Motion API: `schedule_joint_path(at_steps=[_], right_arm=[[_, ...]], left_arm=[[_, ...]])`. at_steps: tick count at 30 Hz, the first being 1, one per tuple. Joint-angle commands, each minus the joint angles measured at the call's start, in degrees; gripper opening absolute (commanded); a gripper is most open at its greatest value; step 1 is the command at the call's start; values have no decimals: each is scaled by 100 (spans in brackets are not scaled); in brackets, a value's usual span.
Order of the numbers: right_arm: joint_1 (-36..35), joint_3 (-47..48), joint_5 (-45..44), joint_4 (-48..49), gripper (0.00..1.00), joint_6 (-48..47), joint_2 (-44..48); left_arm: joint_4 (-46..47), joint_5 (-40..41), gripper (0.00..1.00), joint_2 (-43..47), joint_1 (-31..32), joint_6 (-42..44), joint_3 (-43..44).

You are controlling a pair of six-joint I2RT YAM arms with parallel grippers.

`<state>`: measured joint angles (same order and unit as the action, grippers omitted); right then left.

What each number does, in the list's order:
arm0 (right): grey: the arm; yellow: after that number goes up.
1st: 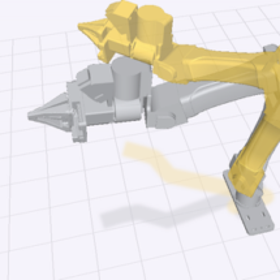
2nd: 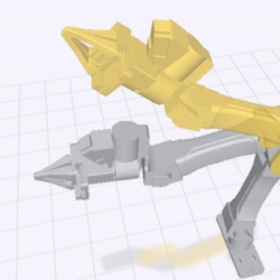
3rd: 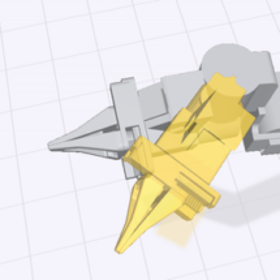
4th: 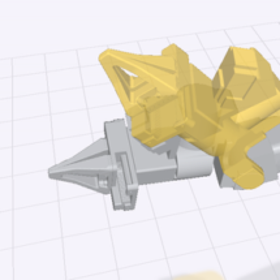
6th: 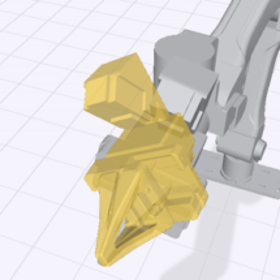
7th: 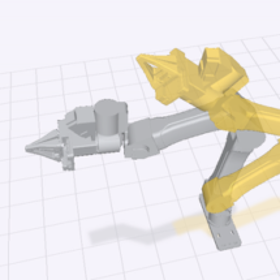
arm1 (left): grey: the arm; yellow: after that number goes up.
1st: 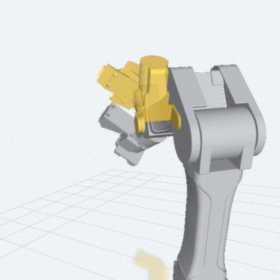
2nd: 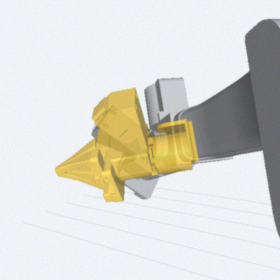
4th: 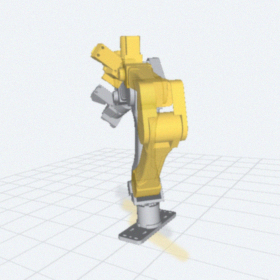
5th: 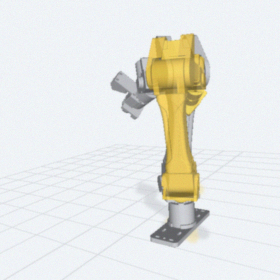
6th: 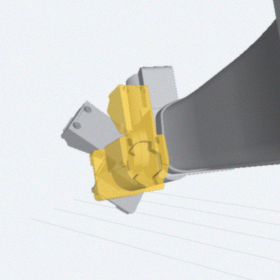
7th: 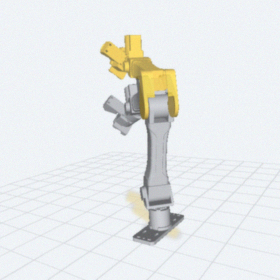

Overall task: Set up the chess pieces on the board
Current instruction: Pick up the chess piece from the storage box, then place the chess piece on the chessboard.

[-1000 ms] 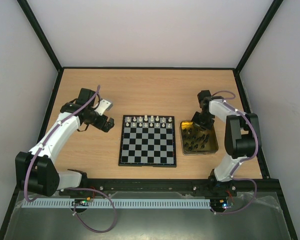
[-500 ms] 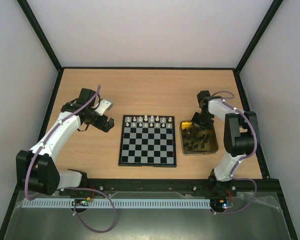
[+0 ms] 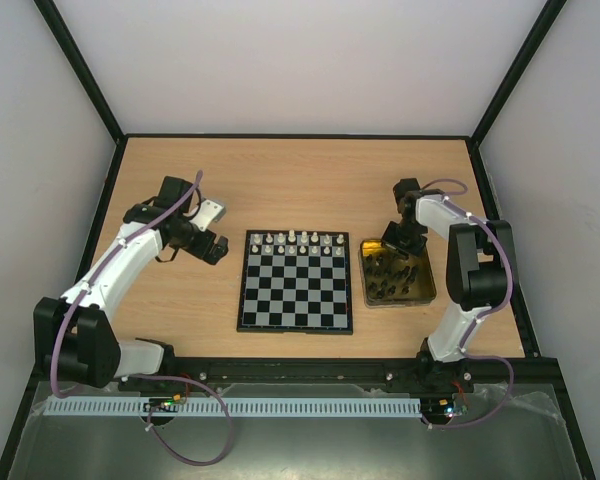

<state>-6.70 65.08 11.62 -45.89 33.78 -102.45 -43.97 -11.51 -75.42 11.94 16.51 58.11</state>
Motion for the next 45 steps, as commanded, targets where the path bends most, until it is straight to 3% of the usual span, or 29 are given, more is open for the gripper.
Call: schedule_joint_path(at_steps=[1,24,34,45], right_arm=[[23,65,-98,-105,2,-12,56],[-173,392,-144,-708,2,155,1039],[-2072,1496,-590,-1634,2,591,1342],[-4660,2310,-412,-1907,2,1328,655]], left_arm=[[58,29,99,-35,18,45,24],[203,-14,99,66,18,36,-105],[292,12,99,34,18,-33,-4],[397,164,99,97,-157,-118,24]])
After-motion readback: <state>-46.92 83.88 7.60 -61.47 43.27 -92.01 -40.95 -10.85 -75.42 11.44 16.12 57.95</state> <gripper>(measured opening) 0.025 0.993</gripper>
